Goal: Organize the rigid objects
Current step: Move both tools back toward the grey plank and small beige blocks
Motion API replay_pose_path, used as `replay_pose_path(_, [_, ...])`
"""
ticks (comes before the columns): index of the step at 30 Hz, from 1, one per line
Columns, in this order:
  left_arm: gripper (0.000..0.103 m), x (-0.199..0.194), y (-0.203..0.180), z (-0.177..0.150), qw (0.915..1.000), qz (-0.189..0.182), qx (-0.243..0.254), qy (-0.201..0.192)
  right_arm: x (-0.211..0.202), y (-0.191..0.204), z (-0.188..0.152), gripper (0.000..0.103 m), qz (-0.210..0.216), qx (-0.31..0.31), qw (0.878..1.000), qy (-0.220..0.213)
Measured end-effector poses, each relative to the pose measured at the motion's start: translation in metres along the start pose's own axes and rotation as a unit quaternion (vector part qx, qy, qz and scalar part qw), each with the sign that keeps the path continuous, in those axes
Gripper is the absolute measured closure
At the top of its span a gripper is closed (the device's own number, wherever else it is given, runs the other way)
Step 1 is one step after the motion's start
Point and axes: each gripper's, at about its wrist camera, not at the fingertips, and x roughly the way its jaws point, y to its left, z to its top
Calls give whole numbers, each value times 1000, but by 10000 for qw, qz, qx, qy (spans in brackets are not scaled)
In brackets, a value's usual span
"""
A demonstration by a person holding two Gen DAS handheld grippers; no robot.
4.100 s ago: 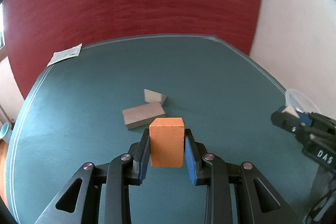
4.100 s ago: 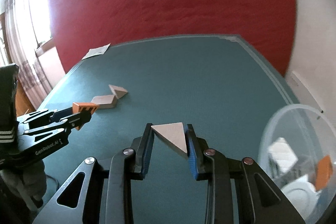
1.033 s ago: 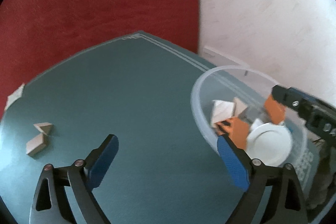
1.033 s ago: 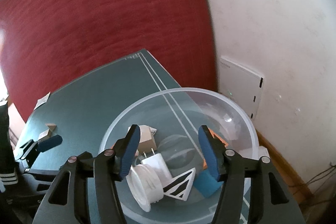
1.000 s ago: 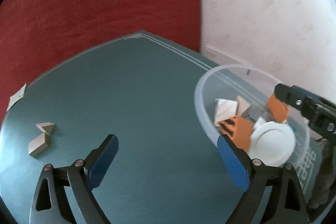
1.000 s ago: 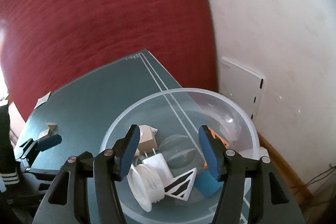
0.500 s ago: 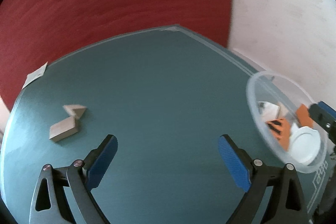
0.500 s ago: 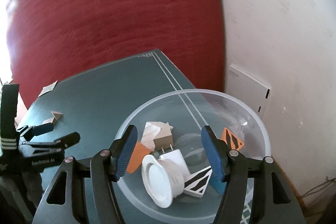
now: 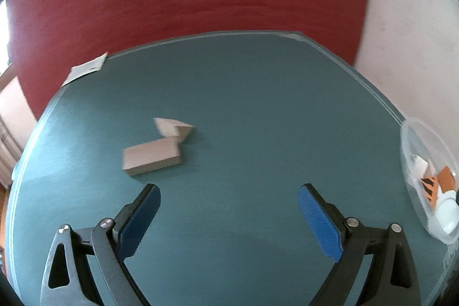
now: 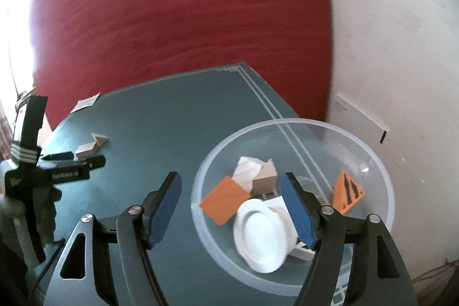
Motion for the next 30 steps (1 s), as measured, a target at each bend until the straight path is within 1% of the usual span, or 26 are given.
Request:
replay_pose_path(6, [4,-2,30,0,9991,250,-341,10,-5,14,-4,30,107,-179,9998,12])
replay_pose_path(11, [4,3,48,0,9970,530,-550,74,-7,24,-7,30,154,-384,9991,3])
replay_pose_path(16, [4,9,56,1,9951,751,-622,136,-3,30,-11,30,240,-488,9985,69])
replay_pose_path(19, [4,11,51,1,9939,865,-662,176,-4,31,-12,30,263,-505,9983,79])
replay_pose_path(24, [4,20,54,7,9926,990,-672,230,-2,38,-12,30,326,-570,9978,102])
replay_pose_path(30, [4,23,52,11,9932,898,-695,251,3,50,-13,30,421,-694,9966,167])
